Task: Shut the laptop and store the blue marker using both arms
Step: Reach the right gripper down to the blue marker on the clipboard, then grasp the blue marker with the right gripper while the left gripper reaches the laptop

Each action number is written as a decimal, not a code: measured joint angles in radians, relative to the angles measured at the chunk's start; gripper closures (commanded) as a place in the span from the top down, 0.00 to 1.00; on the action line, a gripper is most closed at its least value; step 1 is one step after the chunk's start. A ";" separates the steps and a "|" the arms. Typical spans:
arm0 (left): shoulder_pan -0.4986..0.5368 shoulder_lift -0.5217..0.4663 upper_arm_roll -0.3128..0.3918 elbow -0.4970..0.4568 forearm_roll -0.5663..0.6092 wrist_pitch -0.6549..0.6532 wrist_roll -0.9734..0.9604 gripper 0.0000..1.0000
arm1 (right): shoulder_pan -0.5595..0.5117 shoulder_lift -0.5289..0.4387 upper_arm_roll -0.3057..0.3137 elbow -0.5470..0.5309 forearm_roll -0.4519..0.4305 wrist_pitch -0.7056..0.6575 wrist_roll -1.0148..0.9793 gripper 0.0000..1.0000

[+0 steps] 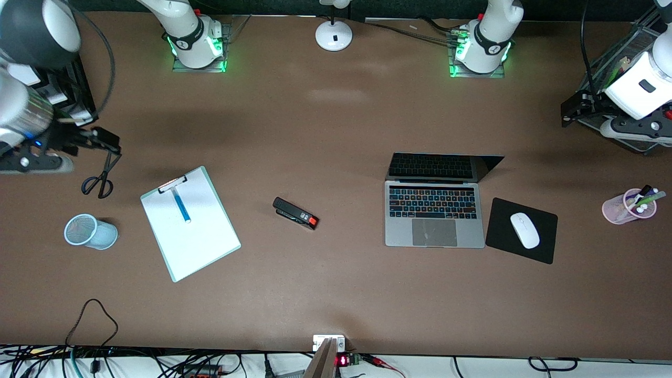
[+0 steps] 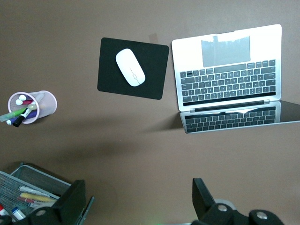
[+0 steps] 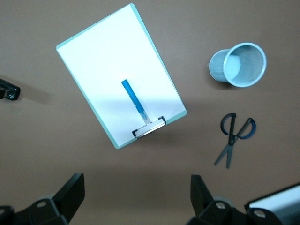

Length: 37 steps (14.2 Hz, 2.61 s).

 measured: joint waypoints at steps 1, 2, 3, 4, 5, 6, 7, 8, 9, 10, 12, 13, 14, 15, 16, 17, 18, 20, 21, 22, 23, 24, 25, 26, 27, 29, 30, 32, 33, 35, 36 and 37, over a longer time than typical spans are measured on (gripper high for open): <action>-0.003 0.001 -0.001 0.000 0.000 -0.008 0.000 0.83 | 0.000 0.013 0.000 -0.019 0.000 0.026 -0.001 1.00; -0.005 0.003 -0.001 0.000 0.000 -0.012 0.000 0.53 | 0.000 0.027 0.000 -0.032 0.000 0.046 -0.006 1.00; -0.006 0.007 -0.003 0.000 0.000 -0.018 0.000 0.23 | 0.000 0.044 0.000 -0.040 0.000 0.064 -0.019 1.00; -0.006 0.010 -0.003 0.000 -0.003 -0.033 0.000 0.06 | 0.001 0.062 0.000 -0.045 0.000 0.085 -0.038 1.00; -0.006 0.013 -0.004 0.000 -0.015 -0.051 0.000 0.00 | 0.000 0.081 0.000 -0.047 0.000 0.106 -0.053 1.00; -0.006 0.015 -0.004 0.000 -0.036 -0.064 -0.001 0.00 | 0.001 0.099 0.000 -0.048 0.000 0.127 -0.065 1.00; -0.006 0.017 -0.004 -0.001 -0.054 -0.071 -0.001 0.00 | 0.001 0.118 0.000 -0.050 0.000 0.147 -0.080 1.00; -0.006 0.019 -0.004 -0.001 -0.064 -0.074 -0.001 0.00 | 0.001 0.136 0.000 -0.054 0.000 0.176 -0.098 1.00; -0.006 0.021 -0.004 -0.002 -0.066 -0.076 -0.002 0.00 | 0.001 0.153 0.001 -0.064 0.000 0.212 -0.125 1.00; -0.006 0.022 -0.004 -0.002 -0.067 -0.077 -0.002 0.00 | 0.001 0.170 0.001 -0.078 0.000 0.254 -0.157 0.99; -0.006 0.022 -0.004 -0.002 -0.068 -0.088 -0.002 0.00 | 0.001 0.206 0.001 -0.106 0.000 0.323 -0.216 0.97; -0.006 0.022 -0.004 -0.002 -0.068 -0.092 -0.002 0.00 | 0.001 0.226 0.001 -0.112 0.000 0.345 -0.233 0.97; -0.006 0.022 -0.004 -0.002 -0.071 -0.094 -0.002 0.00 | 0.001 0.244 0.002 -0.113 0.000 0.362 -0.242 0.96; -0.006 0.022 -0.004 -0.002 -0.084 -0.094 -0.002 0.00 | 0.002 0.259 0.006 -0.113 0.000 0.376 -0.247 0.96; -0.006 0.022 -0.004 -0.003 -0.098 -0.095 -0.006 0.00 | 0.003 0.271 0.014 -0.112 0.000 0.389 -0.249 0.96; -0.006 0.022 -0.004 -0.004 -0.113 -0.099 -0.015 0.00 | 0.006 0.282 0.022 -0.112 0.000 0.402 -0.249 0.96; -0.006 0.022 -0.004 -0.010 -0.139 -0.102 -0.032 0.00 | 0.011 0.293 0.027 -0.112 0.000 0.412 -0.249 0.95; -0.005 0.019 -0.021 -0.036 -0.181 -0.097 -0.080 0.00 | 0.023 0.314 0.029 -0.112 0.000 0.424 -0.261 0.92; -0.005 0.018 -0.046 -0.054 -0.185 -0.082 -0.121 0.00 | 0.028 0.323 0.030 -0.112 0.000 0.434 -0.289 0.92; -0.006 0.017 -0.081 -0.078 -0.186 -0.056 -0.168 0.00 | 0.031 0.334 0.030 -0.109 0.000 0.447 -0.327 0.92; -0.007 0.017 -0.120 -0.107 -0.186 -0.018 -0.212 0.00 | 0.031 0.347 0.030 -0.107 0.000 0.461 -0.359 0.92; -0.008 0.015 -0.162 -0.144 -0.186 0.035 -0.255 0.00 | 0.031 0.363 0.029 -0.104 0.000 0.479 -0.383 0.88; -0.009 0.013 -0.202 -0.186 -0.186 0.092 -0.300 0.00 | 0.031 0.379 0.029 -0.100 0.000 0.498 -0.400 0.85; -0.010 0.012 -0.241 -0.229 -0.186 0.149 -0.339 0.00 | 0.031 0.396 0.029 -0.098 0.000 0.518 -0.409 0.80; -0.011 0.011 -0.276 -0.271 -0.186 0.203 -0.365 0.00 | 0.032 0.411 0.030 -0.096 0.000 0.539 -0.426 0.75; -0.011 0.007 -0.314 -0.341 -0.186 0.290 -0.384 0.00 | 0.032 0.441 0.033 -0.095 0.000 0.583 -0.467 0.66; -0.011 0.005 -0.318 -0.371 -0.186 0.327 -0.384 0.00 | 0.032 0.454 0.034 -0.094 0.000 0.599 -0.485 0.64; -0.010 0.003 -0.320 -0.435 -0.186 0.412 -0.384 0.00 | 0.032 0.475 0.035 -0.093 0.000 0.613 -0.506 0.62; -0.009 0.003 -0.322 -0.469 -0.186 0.459 -0.384 0.00 | 0.032 0.482 0.037 -0.093 0.000 0.620 -0.511 0.61; -0.009 0.003 -0.324 -0.530 -0.186 0.543 -0.384 0.00 | 0.032 0.491 0.042 -0.090 0.000 0.627 -0.513 0.60; -0.009 0.003 -0.325 -0.552 -0.186 0.575 -0.384 0.00 | 0.032 0.493 0.044 -0.090 0.000 0.628 -0.515 0.59; -0.008 0.003 -0.325 -0.565 -0.186 0.595 -0.384 0.00 | 0.032 0.495 0.045 -0.089 0.000 0.628 -0.517 0.57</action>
